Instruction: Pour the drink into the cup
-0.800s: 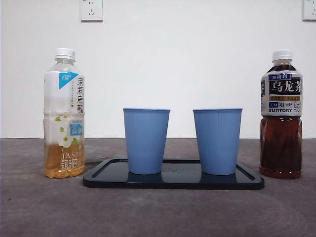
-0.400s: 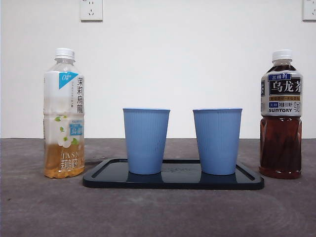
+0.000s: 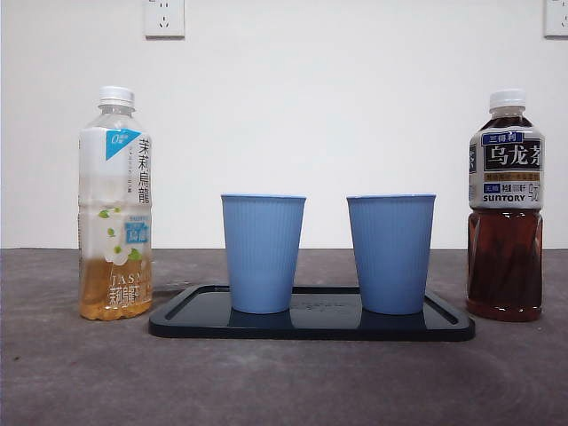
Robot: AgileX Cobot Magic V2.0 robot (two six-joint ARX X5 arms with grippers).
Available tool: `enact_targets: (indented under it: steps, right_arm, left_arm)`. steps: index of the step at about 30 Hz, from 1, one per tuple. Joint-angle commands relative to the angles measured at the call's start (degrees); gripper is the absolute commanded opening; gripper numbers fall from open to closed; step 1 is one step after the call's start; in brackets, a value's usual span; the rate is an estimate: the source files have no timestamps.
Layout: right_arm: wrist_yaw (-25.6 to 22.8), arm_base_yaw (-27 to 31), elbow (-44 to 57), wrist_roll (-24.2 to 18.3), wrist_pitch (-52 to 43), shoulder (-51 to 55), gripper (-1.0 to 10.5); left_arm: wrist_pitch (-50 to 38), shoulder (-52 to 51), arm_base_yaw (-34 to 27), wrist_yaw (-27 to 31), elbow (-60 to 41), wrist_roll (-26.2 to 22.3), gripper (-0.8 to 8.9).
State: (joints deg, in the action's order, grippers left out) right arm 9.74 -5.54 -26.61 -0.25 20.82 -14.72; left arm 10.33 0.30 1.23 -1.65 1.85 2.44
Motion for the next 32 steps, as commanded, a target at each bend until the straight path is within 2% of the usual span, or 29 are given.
enact_targets:
  steps: [1, 4, 11, 17, 19, 32]
  right_arm:
    - [-2.14, 1.33, 9.33, -1.57, -11.37, 3.17, 0.2]
    - [-2.97, 2.54, 16.85, -1.7, -17.0, 6.23, 0.2]
    - [-5.95, 3.76, 25.73, -1.66, -17.75, 11.85, 0.2]
    - [-12.66, 3.91, 25.97, -1.99, -13.27, 13.29, 0.2]
    - [-12.81, 3.91, 25.97, -2.01, -10.75, 13.94, 0.2]
    - [-12.76, 3.91, 25.97, -1.55, -11.78, 14.51, 0.2]
  left_arm:
    - [0.39, -0.11, -0.11, 0.17, -1.09, -0.26, 0.09]
    - [0.39, -0.11, -0.11, 0.17, -1.09, -0.26, 0.09]
    - [0.39, -0.11, -0.11, 0.17, -1.09, -0.26, 0.09]
    - [0.39, -0.11, -0.11, 0.17, -1.09, -0.26, 0.09]
    - [0.39, -0.11, -0.11, 0.17, -1.09, -0.26, 0.09]
    - [0.39, -0.11, -0.11, 0.17, -1.07, -0.26, 0.09]
